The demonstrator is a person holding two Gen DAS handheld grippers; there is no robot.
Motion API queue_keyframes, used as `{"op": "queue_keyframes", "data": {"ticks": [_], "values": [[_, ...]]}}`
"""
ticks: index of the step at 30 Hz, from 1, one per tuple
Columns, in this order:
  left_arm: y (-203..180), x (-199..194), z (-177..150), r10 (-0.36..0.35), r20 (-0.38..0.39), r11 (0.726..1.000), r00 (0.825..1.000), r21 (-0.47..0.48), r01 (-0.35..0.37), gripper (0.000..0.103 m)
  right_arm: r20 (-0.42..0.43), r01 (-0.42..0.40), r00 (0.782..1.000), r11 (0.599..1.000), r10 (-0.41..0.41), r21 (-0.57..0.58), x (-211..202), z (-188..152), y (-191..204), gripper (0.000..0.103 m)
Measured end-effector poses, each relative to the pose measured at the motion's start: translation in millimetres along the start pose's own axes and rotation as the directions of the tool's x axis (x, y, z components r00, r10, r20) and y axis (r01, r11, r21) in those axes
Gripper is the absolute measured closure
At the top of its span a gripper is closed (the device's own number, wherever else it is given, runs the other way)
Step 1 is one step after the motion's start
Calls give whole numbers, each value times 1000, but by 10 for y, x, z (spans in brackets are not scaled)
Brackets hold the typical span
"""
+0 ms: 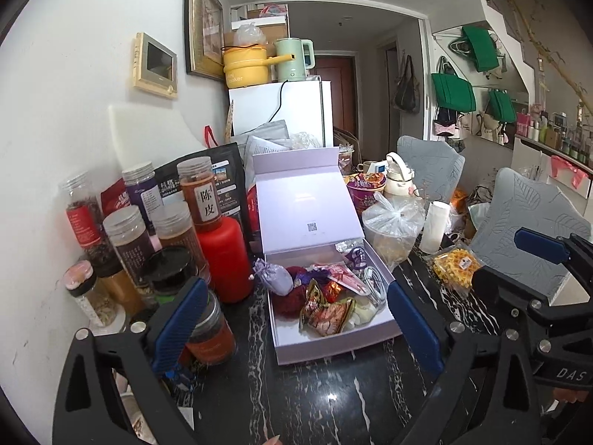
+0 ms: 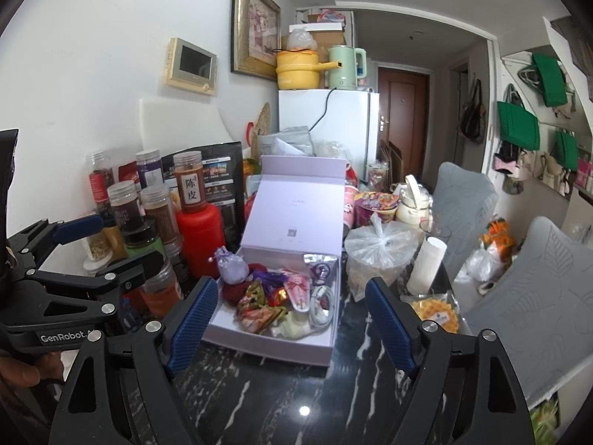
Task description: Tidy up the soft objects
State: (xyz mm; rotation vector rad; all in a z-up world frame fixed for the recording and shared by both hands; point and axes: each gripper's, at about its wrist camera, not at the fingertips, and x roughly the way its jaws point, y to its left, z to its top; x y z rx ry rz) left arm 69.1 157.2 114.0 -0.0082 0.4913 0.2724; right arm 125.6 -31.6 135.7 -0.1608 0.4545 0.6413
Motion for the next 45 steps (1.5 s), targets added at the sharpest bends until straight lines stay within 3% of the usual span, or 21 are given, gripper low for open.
{"op": "queue_keyframes", "data": {"ticks": [13,23,45], "values": [[-5,-406,-504,-1,-14,1000,1000,-21,1,4,2,56,998,998,-56,33,-452,-528,137,18],[6,-666,-818,10,-21,999,1000,-37,-11,4,-12,47,999,996,-46,76,-636,-879,238,18],[-98,-861,-1022,19,-21,999,1000,-27,-20,4,1,82,997,993,-82,87,-946,-1102,284,18]]}}
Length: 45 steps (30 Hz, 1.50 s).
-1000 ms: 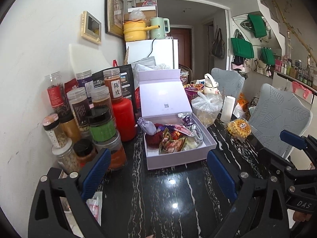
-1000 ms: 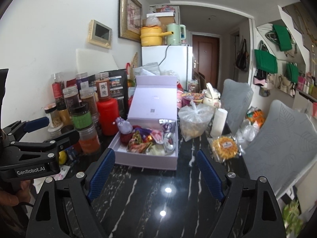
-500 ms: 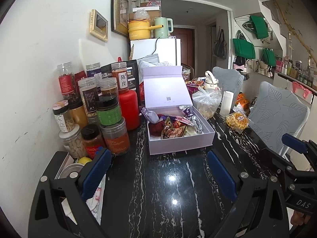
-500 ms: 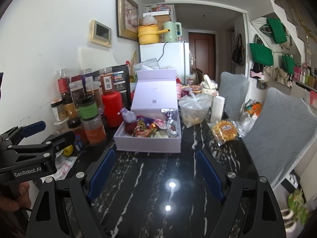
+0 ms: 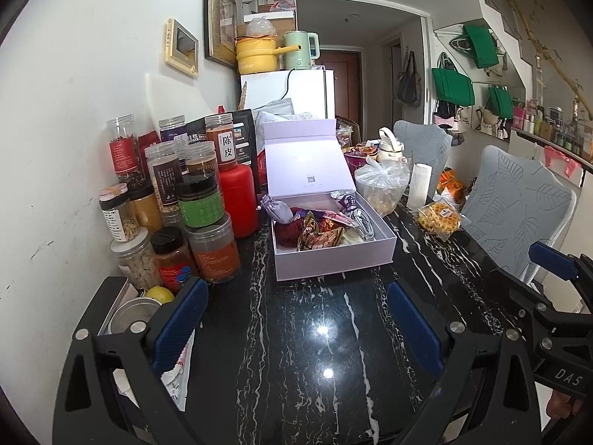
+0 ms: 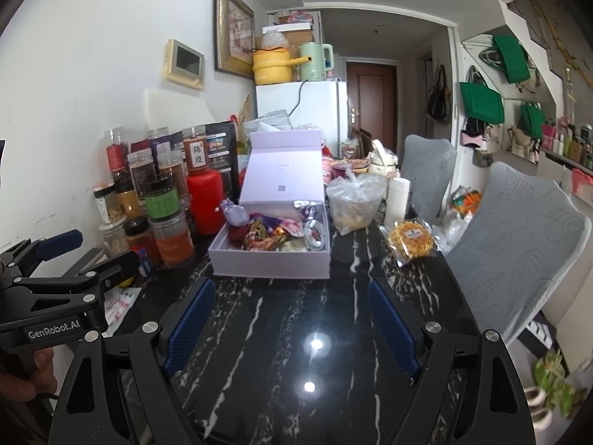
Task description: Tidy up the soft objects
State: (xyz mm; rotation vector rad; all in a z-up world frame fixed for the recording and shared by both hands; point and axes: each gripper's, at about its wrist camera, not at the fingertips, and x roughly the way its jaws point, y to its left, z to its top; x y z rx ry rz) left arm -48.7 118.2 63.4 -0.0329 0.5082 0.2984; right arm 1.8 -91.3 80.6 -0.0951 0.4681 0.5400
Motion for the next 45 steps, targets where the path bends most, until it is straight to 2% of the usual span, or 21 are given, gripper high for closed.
{"op": "queue_keyframes", "data": {"ticks": [27,45], "values": [[-107,65,27,-52,-21,999,998,-2,52,4,-8,41,999,999,-40,15,-26,-30,-89,18],[-274,32,41,-62,-25,997,998,48,63,4,-10,61,998,998,-61,27,-42,-48,-195,17]]}}
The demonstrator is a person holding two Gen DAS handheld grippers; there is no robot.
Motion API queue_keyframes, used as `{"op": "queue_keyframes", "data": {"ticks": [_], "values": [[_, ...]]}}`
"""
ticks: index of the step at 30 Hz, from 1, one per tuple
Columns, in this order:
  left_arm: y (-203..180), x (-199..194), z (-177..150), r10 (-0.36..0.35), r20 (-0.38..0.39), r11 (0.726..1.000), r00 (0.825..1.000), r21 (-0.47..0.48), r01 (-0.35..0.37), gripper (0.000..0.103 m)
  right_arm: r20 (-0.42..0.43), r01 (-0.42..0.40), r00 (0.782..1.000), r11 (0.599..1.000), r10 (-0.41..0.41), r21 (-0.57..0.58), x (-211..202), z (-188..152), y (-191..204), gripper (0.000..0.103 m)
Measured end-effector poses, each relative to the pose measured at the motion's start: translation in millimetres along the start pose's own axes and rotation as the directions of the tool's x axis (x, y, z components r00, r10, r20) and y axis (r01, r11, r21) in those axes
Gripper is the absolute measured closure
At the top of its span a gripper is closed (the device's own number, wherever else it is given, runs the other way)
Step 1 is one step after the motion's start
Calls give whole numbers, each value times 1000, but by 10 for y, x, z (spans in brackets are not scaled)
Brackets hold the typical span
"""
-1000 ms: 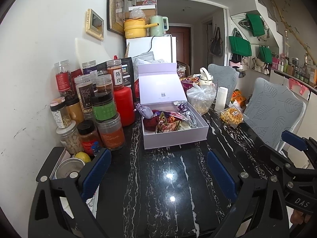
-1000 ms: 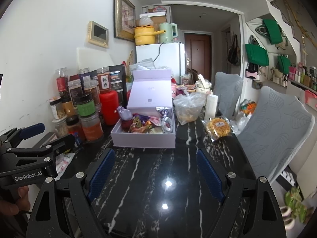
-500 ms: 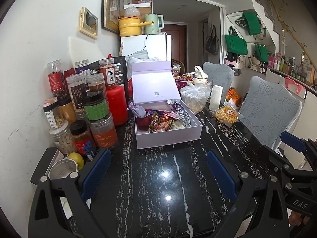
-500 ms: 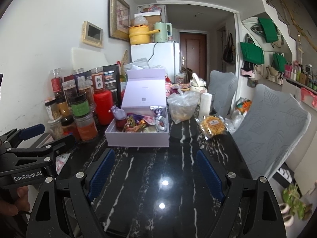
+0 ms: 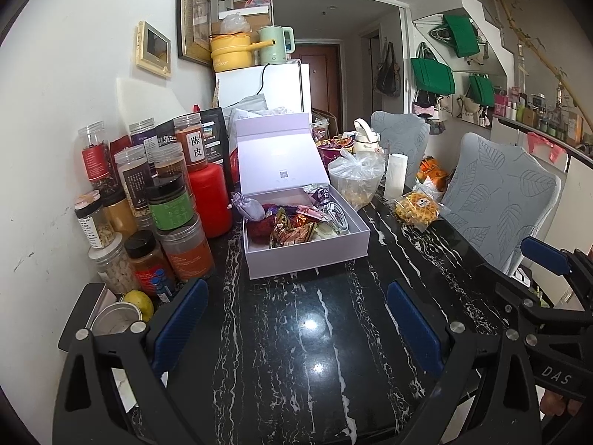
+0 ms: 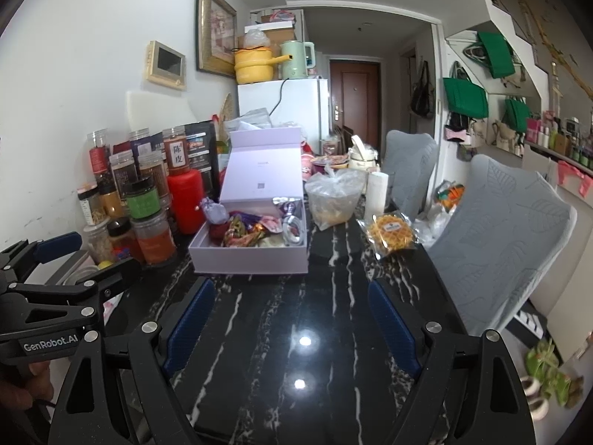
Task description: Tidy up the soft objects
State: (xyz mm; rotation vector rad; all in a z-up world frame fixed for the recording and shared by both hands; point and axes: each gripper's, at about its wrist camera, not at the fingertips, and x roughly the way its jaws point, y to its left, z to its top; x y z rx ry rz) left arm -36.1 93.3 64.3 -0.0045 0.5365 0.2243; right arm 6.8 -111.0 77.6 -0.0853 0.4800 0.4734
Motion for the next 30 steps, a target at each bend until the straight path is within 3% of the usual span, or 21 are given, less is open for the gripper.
{"op": "queue_keyframes", "data": {"ticks": [30], "values": [[-81,56,1,-24,-24,1000,999,16,25,4,-17,16,1000,1000,-16,17,22,-43,-80,16]]}}
